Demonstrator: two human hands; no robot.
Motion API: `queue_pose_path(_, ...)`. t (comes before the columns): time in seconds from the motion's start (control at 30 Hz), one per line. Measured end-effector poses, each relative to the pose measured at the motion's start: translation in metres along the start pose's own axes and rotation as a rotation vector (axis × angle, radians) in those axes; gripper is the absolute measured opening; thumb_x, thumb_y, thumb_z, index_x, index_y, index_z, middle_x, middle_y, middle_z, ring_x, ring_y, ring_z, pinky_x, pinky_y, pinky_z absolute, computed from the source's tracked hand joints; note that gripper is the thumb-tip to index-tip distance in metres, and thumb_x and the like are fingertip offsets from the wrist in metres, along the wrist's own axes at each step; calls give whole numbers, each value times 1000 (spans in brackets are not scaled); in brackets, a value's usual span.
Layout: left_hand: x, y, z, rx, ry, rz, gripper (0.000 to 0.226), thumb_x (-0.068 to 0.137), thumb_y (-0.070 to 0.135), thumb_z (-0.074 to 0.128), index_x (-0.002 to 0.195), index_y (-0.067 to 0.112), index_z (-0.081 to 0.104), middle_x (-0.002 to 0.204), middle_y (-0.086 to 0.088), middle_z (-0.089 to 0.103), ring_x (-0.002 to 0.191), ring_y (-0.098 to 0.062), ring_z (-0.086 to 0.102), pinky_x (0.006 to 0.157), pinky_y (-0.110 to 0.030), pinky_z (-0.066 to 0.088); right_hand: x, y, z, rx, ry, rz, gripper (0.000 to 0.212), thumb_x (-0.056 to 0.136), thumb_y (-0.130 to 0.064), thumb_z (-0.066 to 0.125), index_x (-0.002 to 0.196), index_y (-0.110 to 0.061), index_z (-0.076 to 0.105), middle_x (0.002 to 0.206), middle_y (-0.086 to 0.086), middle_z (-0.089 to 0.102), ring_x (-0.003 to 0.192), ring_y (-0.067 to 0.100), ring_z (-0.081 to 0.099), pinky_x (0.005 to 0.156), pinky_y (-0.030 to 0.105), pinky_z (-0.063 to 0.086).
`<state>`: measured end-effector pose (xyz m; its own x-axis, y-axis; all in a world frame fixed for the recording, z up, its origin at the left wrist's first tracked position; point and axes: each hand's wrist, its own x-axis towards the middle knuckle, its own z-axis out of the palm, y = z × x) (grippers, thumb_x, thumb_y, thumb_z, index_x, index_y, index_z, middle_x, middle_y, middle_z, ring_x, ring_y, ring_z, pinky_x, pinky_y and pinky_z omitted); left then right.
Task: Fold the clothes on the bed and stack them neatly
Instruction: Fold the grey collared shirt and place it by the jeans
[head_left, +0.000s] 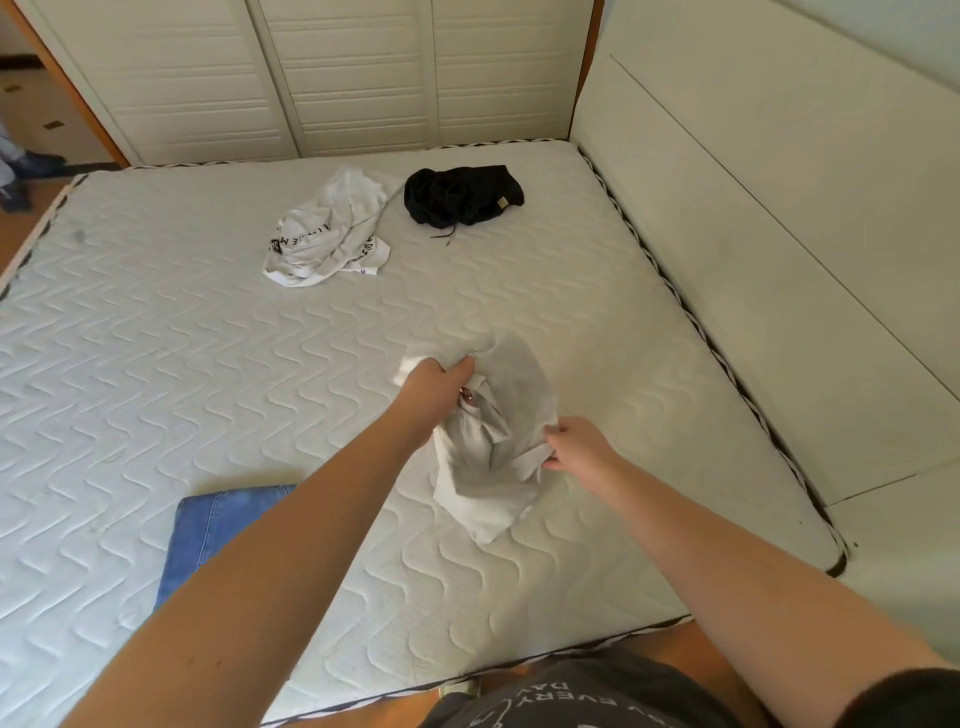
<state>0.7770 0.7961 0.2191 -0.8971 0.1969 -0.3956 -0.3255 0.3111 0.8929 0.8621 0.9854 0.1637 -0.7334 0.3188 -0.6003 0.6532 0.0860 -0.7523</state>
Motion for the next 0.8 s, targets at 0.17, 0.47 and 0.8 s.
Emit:
queue_pose_path(0.17,11,15,-49,322,124,7,18,93,20,55,98,7,67,86,-8,71,73,-23,72,73,-38,60,6,-45,-70,-122,191,-200,24,100,-4,43,112,7,62,107,28,64,96,40,65,86,55,55)
queue_pose_path(0.47,29,69,-122,1028,285,152,17,94,14,48,92,5,62,98,-18,67,98,-36,63,79,-38,50,-4,-116,-150,-289,498,-290,38,104,-19,31,123,5,53,123,25,54,102,38,57,71,43,53)
queue_pose_path(0.8,8,18,-115,869,143,-58,32,97,31,54,96,-1,58,78,-16,63,73,-32,63,61,-33,50,-5,-59,-175,-923,263,-357,34,97,-28,58,113,1,49,115,24,58,103,37,56,73,36,36)
